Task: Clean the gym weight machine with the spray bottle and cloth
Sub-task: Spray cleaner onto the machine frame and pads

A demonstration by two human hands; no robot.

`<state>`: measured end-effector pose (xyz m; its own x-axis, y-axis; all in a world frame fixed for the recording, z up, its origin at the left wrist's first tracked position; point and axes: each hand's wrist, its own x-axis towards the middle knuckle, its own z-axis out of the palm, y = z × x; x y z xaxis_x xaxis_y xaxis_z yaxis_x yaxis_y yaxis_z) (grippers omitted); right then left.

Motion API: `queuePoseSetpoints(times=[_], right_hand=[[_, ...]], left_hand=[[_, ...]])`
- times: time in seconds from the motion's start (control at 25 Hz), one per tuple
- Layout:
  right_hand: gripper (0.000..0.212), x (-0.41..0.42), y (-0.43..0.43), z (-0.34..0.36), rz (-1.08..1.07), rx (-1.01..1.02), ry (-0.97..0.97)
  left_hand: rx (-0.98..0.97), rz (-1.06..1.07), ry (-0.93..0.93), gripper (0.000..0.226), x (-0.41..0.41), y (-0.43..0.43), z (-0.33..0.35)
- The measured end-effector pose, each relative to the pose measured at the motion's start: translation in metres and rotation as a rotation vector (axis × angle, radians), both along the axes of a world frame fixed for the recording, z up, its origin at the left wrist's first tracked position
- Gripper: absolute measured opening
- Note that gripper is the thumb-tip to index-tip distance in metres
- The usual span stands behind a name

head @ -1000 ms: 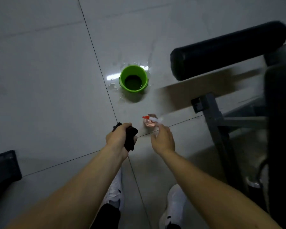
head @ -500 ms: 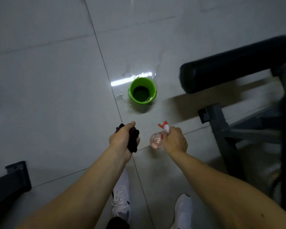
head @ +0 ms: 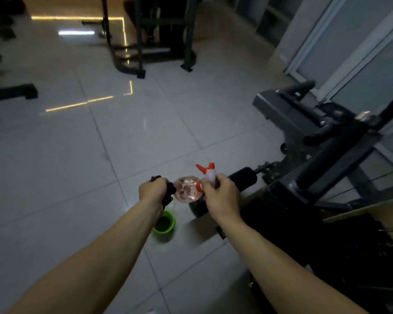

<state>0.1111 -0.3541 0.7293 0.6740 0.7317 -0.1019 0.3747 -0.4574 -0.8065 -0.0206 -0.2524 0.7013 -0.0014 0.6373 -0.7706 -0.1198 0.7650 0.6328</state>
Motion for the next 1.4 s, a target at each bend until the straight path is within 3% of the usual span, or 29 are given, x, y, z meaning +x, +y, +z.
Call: queuePoseSetpoints(times=[0.16, 0.32, 0.44, 0.52, 0.64, 0.72, 0.8, 0.96, 1.12, 1.4], right_hand=[[0.04, 0.019, -0.04, 0.129, -0.021, 0.251, -0.048], [0.03, 0.042, -0.083, 0.181, -0.054, 0.392, -0.14], [0.064, 0.063, -0.127, 0.216, 0.007, 0.521, 0.012], [0.074, 0.077, -0.154, 0.237, 0.107, 0.603, -0.032], [0.047, 0.1, -0.192, 0.258, 0.042, 0.62, -0.165], [0.017, 0.113, -0.21, 0.26, -0.07, 0.584, -0.103], [0.007, 0.121, -0.224, 0.244, -0.093, 0.455, 0.011], [0.018, 0.114, -0.239, 0.198, -0.035, 0.228, 0.037], [0.037, 0.105, -0.234, 0.182, -0.022, 0.198, 0.034], [0.022, 0.107, -0.249, 0.168, -0.057, 0.167, 0.049]], left_hand=[[0.088, -0.21, -0.112, 0.007, 0.034, -0.008, 0.106], [0.163, -0.494, -0.162, 0.015, 0.07, -0.046, 0.168], [0.294, -0.733, -0.094, 0.027, 0.1, -0.085, 0.217], [0.336, -0.852, -0.109, 0.03, 0.117, -0.109, 0.239], [0.395, -0.957, -0.089, 0.029, 0.142, -0.157, 0.262], [0.533, -0.867, -0.008, 0.021, 0.153, -0.18, 0.275], [0.64, -0.684, -0.04, 0.016, 0.157, -0.188, 0.289], [0.693, -0.521, -0.069, 0.012, 0.146, -0.195, 0.299], [0.699, -0.431, -0.095, 0.014, 0.135, -0.204, 0.294], [0.708, -0.332, -0.14, 0.016, 0.127, -0.217, 0.286]])
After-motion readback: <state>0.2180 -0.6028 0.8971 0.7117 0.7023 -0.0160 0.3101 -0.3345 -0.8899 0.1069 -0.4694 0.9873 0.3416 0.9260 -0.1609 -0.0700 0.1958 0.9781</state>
